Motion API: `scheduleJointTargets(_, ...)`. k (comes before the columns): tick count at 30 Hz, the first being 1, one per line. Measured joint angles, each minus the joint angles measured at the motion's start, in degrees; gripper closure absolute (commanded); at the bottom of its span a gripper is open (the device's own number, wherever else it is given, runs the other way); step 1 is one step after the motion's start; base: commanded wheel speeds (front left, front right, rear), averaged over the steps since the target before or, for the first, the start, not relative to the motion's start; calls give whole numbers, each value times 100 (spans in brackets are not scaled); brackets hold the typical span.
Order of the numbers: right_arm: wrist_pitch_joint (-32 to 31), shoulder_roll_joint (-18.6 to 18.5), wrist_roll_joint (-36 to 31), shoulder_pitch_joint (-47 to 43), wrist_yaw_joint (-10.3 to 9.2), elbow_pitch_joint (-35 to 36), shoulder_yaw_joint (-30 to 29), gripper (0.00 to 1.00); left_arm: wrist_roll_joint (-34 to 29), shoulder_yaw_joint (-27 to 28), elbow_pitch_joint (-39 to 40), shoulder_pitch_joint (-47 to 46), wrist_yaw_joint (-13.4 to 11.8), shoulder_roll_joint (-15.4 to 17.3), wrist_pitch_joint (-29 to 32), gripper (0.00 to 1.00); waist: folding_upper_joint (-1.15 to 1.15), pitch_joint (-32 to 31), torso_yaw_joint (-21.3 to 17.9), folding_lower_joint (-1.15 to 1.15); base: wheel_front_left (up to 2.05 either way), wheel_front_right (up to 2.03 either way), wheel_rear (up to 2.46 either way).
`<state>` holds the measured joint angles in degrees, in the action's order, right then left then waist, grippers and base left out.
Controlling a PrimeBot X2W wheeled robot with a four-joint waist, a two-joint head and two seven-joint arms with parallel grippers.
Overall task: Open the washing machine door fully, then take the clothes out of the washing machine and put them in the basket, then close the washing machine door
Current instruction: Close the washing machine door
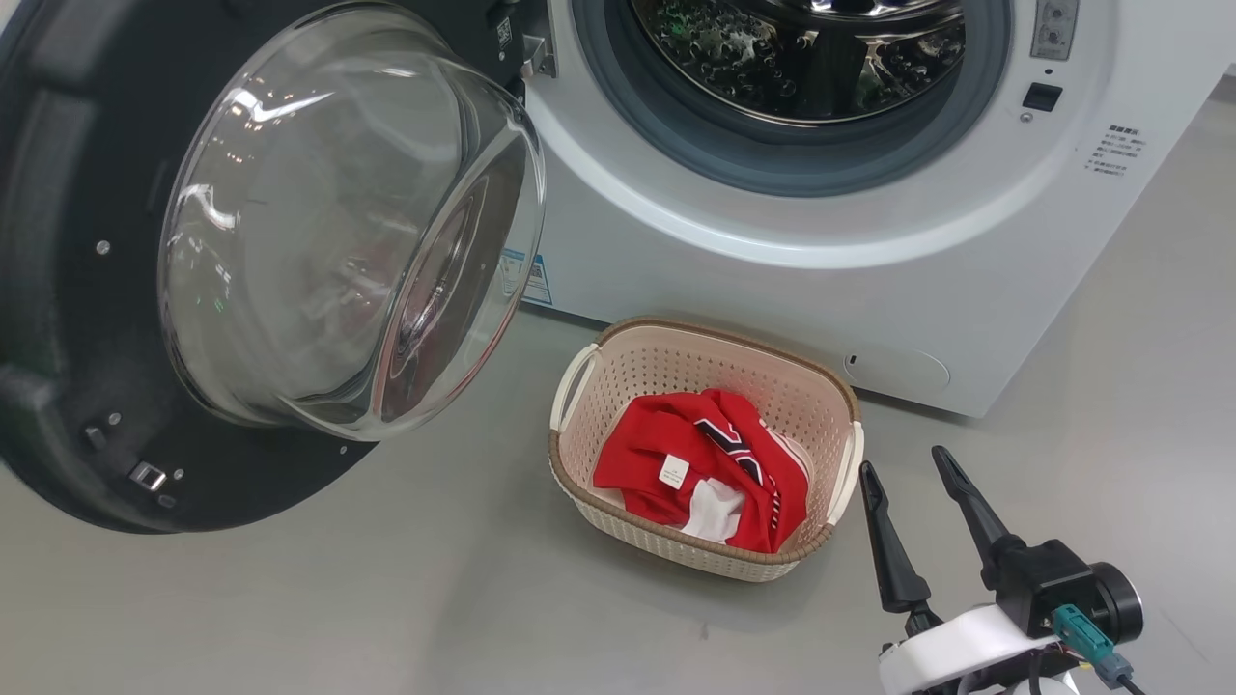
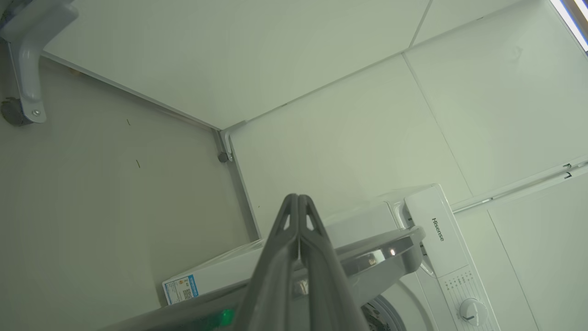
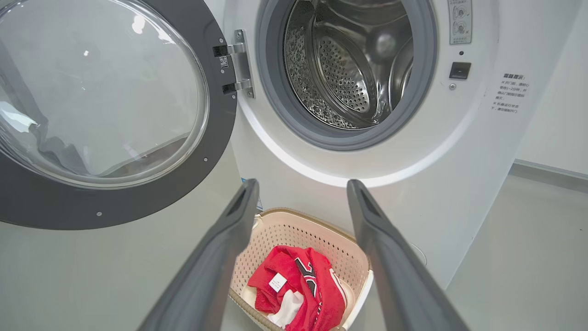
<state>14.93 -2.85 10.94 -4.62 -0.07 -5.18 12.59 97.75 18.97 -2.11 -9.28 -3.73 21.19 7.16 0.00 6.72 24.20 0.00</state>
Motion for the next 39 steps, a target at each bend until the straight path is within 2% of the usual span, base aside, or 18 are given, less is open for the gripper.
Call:
scheduleJointTargets(8, 0, -4, -1, 96, 1, -5, 2, 0, 120, -254, -341, -56, 21, 121, 554, 100, 0, 105, -155, 0, 0, 0, 0)
scheduleJointTargets(31, 0, -65, -1, 126, -2, 13, -102, 0, 594, -586, -702, -176, 762, 153, 1684, 100, 0, 226, -84, 0, 0, 0, 0)
scheduleJointTargets(39, 0, -77, -1, 193, -1, 21, -102, 0, 842, -722, -578, -36, 942, -7, 2054, 100, 0, 277, -67, 0, 0, 0, 0)
